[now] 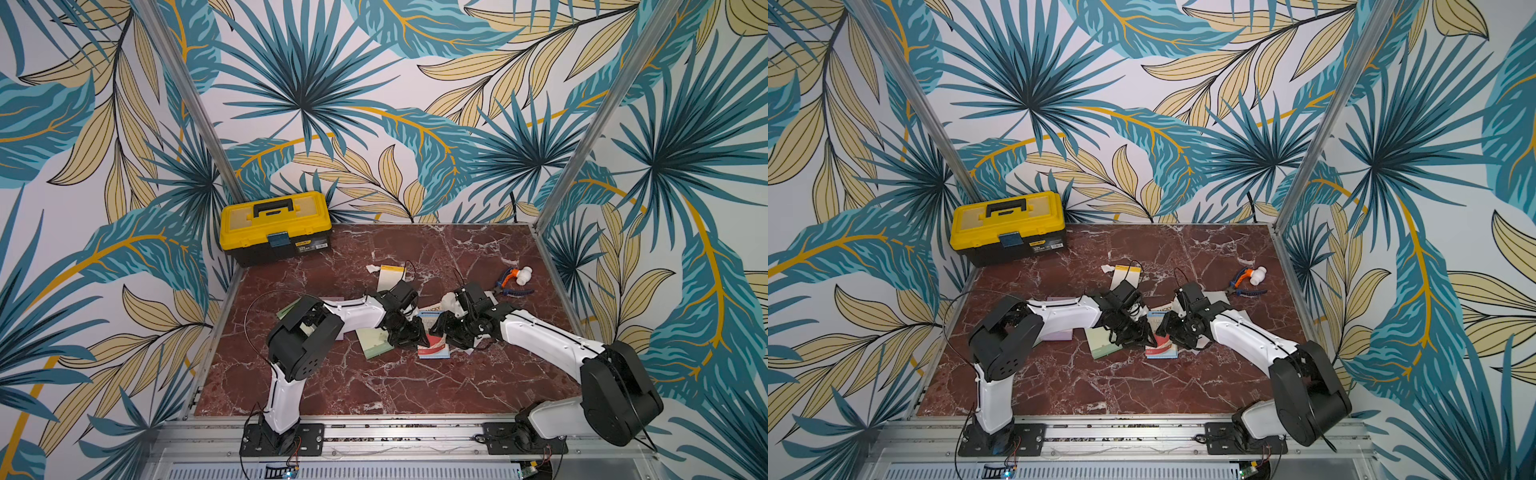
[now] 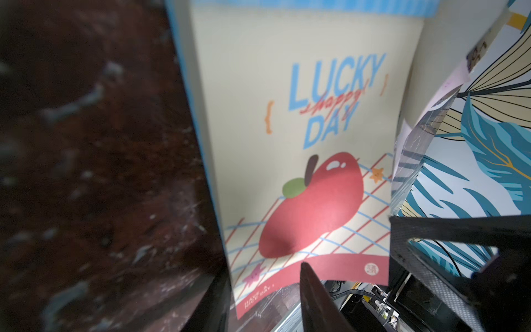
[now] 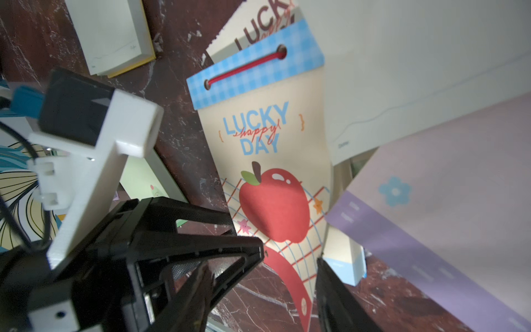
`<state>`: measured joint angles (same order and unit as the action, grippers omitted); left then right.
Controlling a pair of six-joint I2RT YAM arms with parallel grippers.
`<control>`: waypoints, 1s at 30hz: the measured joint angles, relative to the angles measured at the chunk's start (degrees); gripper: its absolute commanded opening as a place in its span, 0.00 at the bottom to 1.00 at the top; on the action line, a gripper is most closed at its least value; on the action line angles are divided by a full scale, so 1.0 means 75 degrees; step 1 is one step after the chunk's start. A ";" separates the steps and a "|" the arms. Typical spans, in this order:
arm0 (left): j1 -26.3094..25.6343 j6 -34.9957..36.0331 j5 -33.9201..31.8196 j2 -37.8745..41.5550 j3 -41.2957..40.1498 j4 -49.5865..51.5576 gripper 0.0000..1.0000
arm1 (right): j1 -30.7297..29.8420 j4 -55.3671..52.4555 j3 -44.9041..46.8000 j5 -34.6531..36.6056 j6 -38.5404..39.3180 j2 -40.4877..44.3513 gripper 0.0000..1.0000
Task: Tear off pages from different memo pads
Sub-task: Pick up the memo pad from the center of the board.
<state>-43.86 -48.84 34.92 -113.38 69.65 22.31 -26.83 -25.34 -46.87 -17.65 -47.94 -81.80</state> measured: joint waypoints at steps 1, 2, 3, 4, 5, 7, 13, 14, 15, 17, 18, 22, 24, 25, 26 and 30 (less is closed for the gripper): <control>0.0000 0.0000 0.0000 0.0000 0.0000 0.0000 0.41 | -0.0003 0.0006 -0.0003 -0.0003 -0.0012 -0.0026 0.57; 0.0000 0.0000 0.0000 0.0000 0.0000 0.0000 0.41 | -0.0009 0.0009 -0.0003 0.0000 -0.0017 -0.0058 0.57; 0.0000 0.0000 0.0000 0.0000 0.0000 0.0000 0.41 | -0.0012 0.0012 -0.0003 0.0000 -0.0023 -0.0087 0.57; 0.0000 0.0000 0.0000 0.0000 0.0000 0.0003 0.41 | -0.0015 0.0017 -0.0003 0.0000 -0.0038 -0.0119 0.57; 0.0000 0.0000 0.0000 0.0000 0.0000 0.0003 0.41 | -0.0015 0.0017 -0.0003 0.0003 -0.0041 -0.0152 0.57; 0.0000 0.0000 0.0000 0.0000 0.0000 0.0006 0.41 | -0.0015 0.0015 -0.0003 0.0006 -0.0047 -0.0201 0.57; 0.0000 0.0000 0.0000 0.0000 0.0000 0.0023 0.41 | -0.0015 -0.0009 -0.0003 0.0058 -0.0067 -0.0326 0.57; 0.0000 0.0000 0.0000 0.0003 0.0000 0.0023 0.41 | -0.0015 -0.0012 -0.0003 0.0067 -0.0067 -0.0350 0.58; 0.0000 0.0000 0.0000 0.0003 0.0000 0.0023 0.41 | -0.0015 -0.0020 -0.0003 0.0076 -0.0067 -0.0367 0.58; 0.0000 0.0000 0.0000 0.0003 0.0000 0.0026 0.41 | -0.0015 -0.0032 -0.0003 0.0096 -0.0067 -0.0405 0.58; 0.0000 0.0000 0.0000 0.0003 0.0000 0.0026 0.41 | -0.0015 -0.0032 -0.0003 0.0096 -0.0067 -0.0411 0.58; 0.0000 0.0000 0.0000 0.0003 0.0000 0.0026 0.41 | -0.0017 -0.0032 -0.0003 0.0093 -0.0067 -0.0411 0.58; 0.0000 0.0000 0.0000 0.0003 0.0000 0.0026 0.41 | -0.0017 -0.0032 -0.0006 0.0087 -0.0067 -0.0411 0.57; 0.0000 0.0000 0.0000 0.0003 0.0000 0.0026 0.41 | -0.0017 -0.0029 -0.0006 0.0082 -0.0067 -0.0411 0.57; 0.0000 0.0000 0.0000 0.0003 0.0000 0.0026 0.41 | -0.0017 -0.0029 -0.0006 0.0067 -0.0067 -0.0411 0.56; 0.0003 0.0006 -0.0003 0.0003 0.0000 0.0038 0.41 | -0.0017 -0.0026 -0.0012 0.0047 -0.0061 -0.0431 0.52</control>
<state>-43.83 -48.80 34.89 -113.36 69.65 22.59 -26.96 -25.54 -46.96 -17.30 -48.40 -85.03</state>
